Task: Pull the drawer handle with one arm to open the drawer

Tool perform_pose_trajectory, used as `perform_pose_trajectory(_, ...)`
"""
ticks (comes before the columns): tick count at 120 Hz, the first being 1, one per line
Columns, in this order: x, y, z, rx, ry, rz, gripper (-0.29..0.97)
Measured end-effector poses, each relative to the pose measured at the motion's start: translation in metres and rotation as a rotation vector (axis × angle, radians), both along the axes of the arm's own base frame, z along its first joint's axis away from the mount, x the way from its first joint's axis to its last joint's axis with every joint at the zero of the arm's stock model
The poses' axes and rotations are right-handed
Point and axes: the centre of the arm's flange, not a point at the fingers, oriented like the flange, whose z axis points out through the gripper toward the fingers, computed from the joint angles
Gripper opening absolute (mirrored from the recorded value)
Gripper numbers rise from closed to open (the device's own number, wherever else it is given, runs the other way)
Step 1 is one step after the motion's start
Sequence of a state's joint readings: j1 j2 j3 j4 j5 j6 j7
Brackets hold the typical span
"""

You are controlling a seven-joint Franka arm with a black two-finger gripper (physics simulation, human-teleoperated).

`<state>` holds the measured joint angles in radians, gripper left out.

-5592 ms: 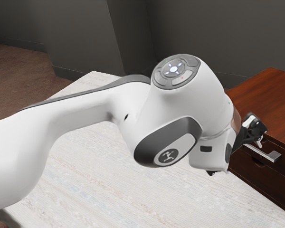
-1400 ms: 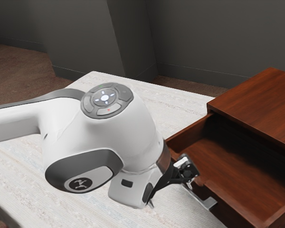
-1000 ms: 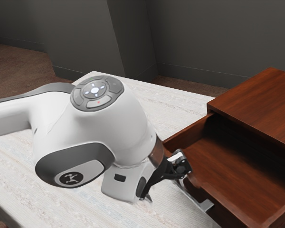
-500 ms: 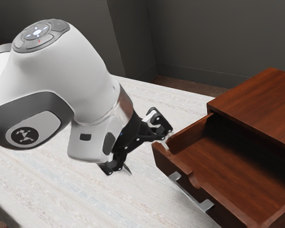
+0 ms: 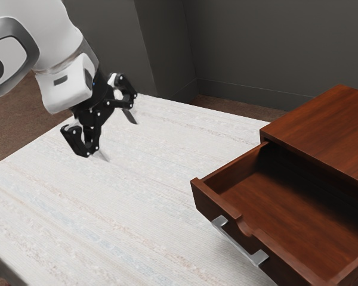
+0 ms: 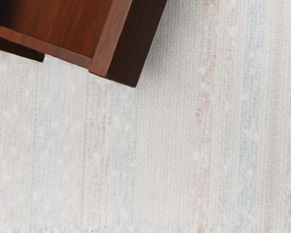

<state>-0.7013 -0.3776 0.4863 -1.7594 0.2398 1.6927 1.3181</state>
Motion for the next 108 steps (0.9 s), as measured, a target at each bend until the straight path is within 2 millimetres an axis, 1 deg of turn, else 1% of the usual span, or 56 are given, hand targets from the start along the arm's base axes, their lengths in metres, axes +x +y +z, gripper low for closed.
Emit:
perform_pose_trajectory(9,0.006,0.024,-0.007,-0.012,0.035,0.125,0.68)
perform_pose_trajectory(16,0.012,0.036,-0.012,-0.026,0.064,0.21,0.68)
perform_pose_trajectory(20,0.014,0.036,-0.013,-0.03,0.075,0.248,0.68)
perform_pose_trajectory(29,0.02,0.021,-0.008,-0.017,0.088,0.318,0.68)
perform_pose_trajectory(36,0.02,0.017,-0.006,-0.018,0.1,0.375,0.68)
perform_pose_trajectory(43,0.019,0.022,0.004,-0.021,0.098,0.451,0.68)
perform_pose_trajectory(54,0.023,0.031,0.015,-0.007,0.098,0.583,0.68)
perform_pose_trajectory(66,0.024,0.033,0.019,-0.01,0.123,0.695,0.68)
perform_pose_trajectory(74,0.021,0.035,0.032,-0.027,0.113,0.763,0.68)
perform_pose_trajectory(100,0.016,0.058,0.034,-0.048,0.138,0.968,0.68)
perform_pose_trajectory(108,0.015,0.061,0.033,-0.054,0.142,1.01,0.68)
